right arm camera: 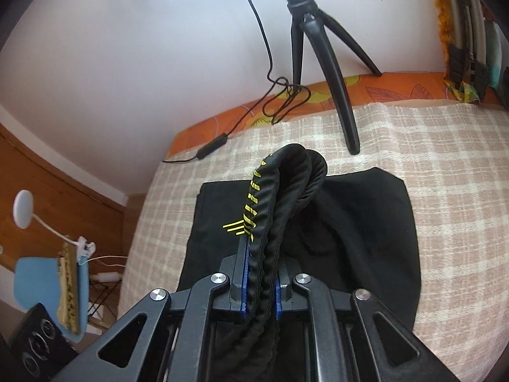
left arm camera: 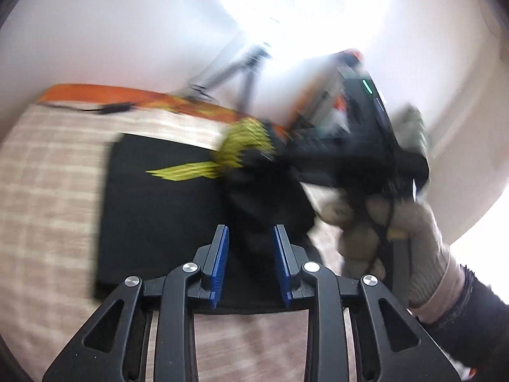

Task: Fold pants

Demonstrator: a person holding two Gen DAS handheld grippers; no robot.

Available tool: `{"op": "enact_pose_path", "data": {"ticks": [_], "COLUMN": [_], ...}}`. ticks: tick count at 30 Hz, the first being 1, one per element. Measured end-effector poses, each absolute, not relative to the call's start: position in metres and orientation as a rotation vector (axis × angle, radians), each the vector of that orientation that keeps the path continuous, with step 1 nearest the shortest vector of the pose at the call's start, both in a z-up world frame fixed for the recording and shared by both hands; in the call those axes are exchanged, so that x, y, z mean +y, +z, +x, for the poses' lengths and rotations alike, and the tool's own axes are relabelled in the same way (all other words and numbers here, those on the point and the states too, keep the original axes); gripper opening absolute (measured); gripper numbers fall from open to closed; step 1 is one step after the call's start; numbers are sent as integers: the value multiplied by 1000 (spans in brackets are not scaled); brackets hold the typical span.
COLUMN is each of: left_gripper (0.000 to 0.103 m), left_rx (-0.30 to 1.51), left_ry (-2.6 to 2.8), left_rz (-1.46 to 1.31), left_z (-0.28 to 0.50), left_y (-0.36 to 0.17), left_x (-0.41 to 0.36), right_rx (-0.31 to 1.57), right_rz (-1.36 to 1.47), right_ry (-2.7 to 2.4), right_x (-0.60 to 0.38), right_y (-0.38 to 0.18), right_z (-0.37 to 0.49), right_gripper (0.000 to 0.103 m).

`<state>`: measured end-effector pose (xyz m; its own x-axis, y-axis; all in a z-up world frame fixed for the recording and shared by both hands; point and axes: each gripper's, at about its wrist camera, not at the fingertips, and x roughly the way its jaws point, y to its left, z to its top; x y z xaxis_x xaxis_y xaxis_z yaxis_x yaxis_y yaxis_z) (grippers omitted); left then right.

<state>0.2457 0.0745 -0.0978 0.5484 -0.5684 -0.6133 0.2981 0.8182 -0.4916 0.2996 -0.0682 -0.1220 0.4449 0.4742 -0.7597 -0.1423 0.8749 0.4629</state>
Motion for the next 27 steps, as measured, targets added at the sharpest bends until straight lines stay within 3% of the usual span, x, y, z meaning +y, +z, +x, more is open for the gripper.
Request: {"op": "enact_pose_path", "data": {"ticks": [7,16,20,27], "left_gripper": [27,27,27,27], "left_rx": [783,773,768,816], "left_ry": [-327,-299,-268,-281], "left_rz": [-458,-424,-424,-395], "left_z": [257,264,262,265], "left_y": [-91,-90,-89,-99], "left_x": [158,164,175,164], "right_rx": [1089,1126,1125,996], "right_rz": [260,183,261,210], "right_ry": [352,417,582,549], "right_x": [-22,41,47,-16], "right_y": [-135,-147,-139,-103], "right_z": [309,326,323,283], "right_gripper": [10,11,45,50]}}
